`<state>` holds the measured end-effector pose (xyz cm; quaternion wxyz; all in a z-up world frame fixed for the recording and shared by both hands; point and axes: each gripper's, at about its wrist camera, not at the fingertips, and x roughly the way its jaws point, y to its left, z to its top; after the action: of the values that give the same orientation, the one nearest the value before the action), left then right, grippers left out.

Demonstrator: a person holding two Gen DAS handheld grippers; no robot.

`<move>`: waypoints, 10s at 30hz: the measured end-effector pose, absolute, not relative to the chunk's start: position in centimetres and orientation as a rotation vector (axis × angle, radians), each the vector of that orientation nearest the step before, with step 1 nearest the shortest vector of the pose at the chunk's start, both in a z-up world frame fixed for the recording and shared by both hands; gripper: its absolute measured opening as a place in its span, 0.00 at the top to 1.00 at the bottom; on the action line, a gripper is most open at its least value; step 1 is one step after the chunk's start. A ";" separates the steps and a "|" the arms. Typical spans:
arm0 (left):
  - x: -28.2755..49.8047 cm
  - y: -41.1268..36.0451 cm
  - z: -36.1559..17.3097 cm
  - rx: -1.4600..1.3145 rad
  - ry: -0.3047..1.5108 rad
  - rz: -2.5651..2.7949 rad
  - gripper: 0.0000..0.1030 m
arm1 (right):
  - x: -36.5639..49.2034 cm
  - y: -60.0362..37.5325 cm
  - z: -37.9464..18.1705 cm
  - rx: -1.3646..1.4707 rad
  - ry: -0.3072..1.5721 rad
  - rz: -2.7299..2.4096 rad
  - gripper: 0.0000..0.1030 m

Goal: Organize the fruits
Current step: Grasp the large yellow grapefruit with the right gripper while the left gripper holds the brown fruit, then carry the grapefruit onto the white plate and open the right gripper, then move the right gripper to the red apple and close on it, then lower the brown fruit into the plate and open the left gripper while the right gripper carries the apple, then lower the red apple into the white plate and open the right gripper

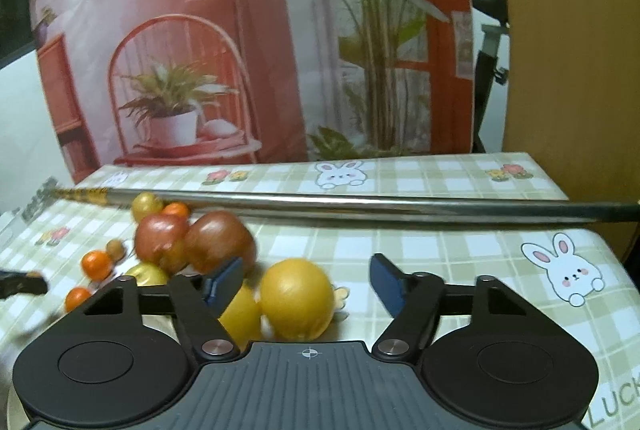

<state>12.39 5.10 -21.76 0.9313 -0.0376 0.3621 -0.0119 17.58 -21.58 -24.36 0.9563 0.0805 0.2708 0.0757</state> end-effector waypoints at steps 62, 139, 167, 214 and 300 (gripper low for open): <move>6.0 0.0 -22.7 -0.049 0.773 -0.227 0.75 | 8.9 -13.2 -24.8 0.228 0.649 0.307 0.51; 14.7 6.8 -16.5 -0.134 0.783 -0.063 0.70 | 12.3 -20.1 -20.8 0.208 0.510 0.181 0.33; 26.2 5.4 -24.9 -0.218 0.988 -0.049 0.73 | 14.9 -21.9 -23.3 0.290 0.601 0.156 0.33; 12.7 4.2 -19.9 -0.189 0.774 -0.218 0.73 | 26.7 -15.3 -23.1 -0.051 0.732 0.500 0.40; 7.3 4.3 -22.8 -0.252 0.846 -0.201 0.72 | 15.4 -7.4 -20.6 0.075 0.835 0.611 0.54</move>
<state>7.26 4.27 -22.82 0.8993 -0.1215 0.4087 -0.0973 15.40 -7.44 -20.65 0.8684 0.0359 0.3992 0.2919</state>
